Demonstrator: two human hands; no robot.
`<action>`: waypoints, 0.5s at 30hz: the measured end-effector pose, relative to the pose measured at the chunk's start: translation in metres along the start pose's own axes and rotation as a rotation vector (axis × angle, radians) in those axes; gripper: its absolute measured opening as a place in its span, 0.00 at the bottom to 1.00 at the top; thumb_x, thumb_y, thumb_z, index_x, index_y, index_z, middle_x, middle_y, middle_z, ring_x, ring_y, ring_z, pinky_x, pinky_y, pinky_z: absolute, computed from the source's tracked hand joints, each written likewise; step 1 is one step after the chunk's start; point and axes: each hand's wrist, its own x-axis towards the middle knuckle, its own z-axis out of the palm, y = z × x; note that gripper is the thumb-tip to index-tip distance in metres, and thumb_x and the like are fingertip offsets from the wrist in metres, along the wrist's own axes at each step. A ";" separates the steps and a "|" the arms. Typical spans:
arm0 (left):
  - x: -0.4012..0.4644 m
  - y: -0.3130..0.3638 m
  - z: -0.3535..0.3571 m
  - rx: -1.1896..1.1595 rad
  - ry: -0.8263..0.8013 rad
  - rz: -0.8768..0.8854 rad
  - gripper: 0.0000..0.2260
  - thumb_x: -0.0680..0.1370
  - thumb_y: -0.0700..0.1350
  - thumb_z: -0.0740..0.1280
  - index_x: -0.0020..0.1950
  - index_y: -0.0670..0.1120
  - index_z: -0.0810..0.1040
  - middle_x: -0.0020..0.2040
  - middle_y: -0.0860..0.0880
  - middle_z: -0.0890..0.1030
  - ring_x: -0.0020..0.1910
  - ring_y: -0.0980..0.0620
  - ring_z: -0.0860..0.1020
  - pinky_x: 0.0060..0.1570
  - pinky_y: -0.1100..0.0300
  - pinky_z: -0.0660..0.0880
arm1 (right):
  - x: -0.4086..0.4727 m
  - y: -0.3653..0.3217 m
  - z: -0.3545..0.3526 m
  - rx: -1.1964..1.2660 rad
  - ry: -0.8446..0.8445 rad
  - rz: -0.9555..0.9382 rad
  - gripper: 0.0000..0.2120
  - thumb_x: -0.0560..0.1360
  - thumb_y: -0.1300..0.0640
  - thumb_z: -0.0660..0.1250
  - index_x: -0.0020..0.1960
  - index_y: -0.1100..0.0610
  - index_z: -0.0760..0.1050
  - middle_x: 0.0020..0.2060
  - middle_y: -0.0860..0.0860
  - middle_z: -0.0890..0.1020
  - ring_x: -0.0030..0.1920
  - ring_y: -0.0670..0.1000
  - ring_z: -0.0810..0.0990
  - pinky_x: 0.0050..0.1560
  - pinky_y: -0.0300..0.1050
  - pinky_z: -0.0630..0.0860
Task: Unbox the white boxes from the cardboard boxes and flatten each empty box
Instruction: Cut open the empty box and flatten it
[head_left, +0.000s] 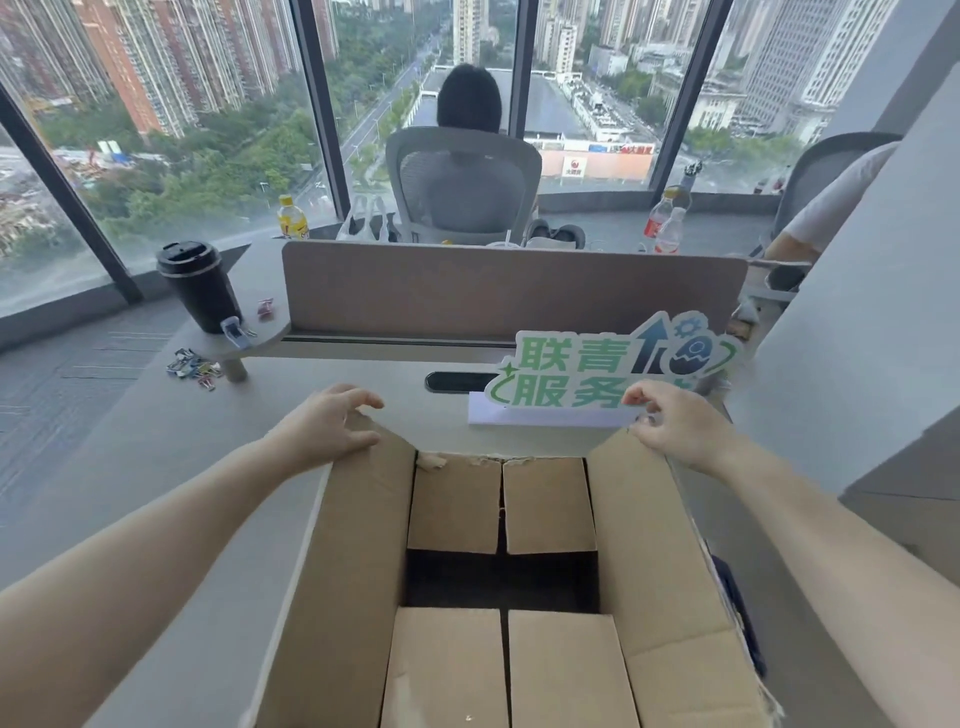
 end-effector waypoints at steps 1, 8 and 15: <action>-0.006 -0.004 0.001 0.158 0.019 0.011 0.18 0.75 0.52 0.70 0.65 0.56 0.75 0.71 0.51 0.71 0.69 0.48 0.67 0.69 0.52 0.65 | -0.006 0.000 0.002 -0.147 0.050 -0.036 0.10 0.76 0.59 0.66 0.56 0.51 0.77 0.59 0.49 0.79 0.60 0.54 0.76 0.60 0.51 0.73; -0.054 0.016 0.062 0.248 -0.205 -0.246 0.31 0.76 0.69 0.59 0.71 0.51 0.69 0.71 0.49 0.71 0.67 0.46 0.71 0.61 0.52 0.70 | -0.053 -0.009 0.062 -0.415 -0.213 0.219 0.36 0.78 0.35 0.59 0.79 0.53 0.59 0.79 0.52 0.58 0.78 0.56 0.56 0.75 0.53 0.56; -0.062 0.035 0.109 -0.365 -0.256 -0.368 0.24 0.73 0.50 0.65 0.69 0.53 0.69 0.47 0.52 0.80 0.45 0.51 0.79 0.43 0.55 0.79 | -0.064 -0.014 0.128 0.234 -0.297 0.409 0.54 0.61 0.29 0.74 0.78 0.50 0.56 0.71 0.47 0.74 0.70 0.53 0.72 0.70 0.49 0.68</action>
